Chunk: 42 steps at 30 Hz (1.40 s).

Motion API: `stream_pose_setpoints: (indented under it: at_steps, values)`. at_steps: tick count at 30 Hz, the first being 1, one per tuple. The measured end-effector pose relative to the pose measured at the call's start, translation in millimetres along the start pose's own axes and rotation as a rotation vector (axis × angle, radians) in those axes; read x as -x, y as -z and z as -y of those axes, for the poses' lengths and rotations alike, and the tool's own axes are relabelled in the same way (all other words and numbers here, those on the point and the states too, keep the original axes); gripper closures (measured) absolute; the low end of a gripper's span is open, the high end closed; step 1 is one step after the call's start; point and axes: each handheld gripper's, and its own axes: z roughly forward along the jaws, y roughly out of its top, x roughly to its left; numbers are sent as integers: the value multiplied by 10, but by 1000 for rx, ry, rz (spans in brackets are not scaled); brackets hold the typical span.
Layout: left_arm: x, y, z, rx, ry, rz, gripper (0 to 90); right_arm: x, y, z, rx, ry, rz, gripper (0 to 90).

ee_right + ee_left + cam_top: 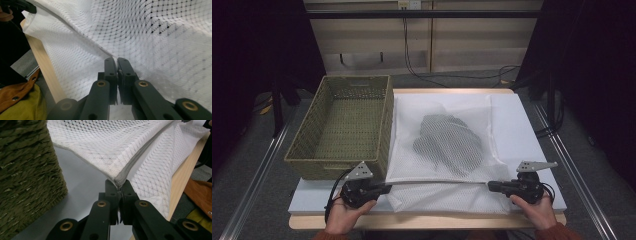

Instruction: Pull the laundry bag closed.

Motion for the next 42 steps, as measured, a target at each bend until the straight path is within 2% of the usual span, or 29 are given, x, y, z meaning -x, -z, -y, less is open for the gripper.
stream_pose_setpoints:
  at_steps: [7,13,20,29,34,37,42]
  values:
    - [-2,0,-2,-4,1,-1,871,19,47,25,9,-14,20,869]
    - [15,-16,2,-18,-10,4,871,25,88,47,12,-24,16,869]
    - [11,-2,5,-7,-4,-2,871,46,105,57,15,-36,31,869]
    - [-6,-8,7,-13,-1,-2,870,90,204,118,32,-63,52,869]
    - [-3,-1,5,-13,-2,-1,870,101,234,112,33,-58,60,869]
    - [1,1,1,-7,-6,6,870,141,321,141,58,-77,70,869]
    - [5,4,5,-8,-6,1,870,150,353,156,64,-79,71,869]
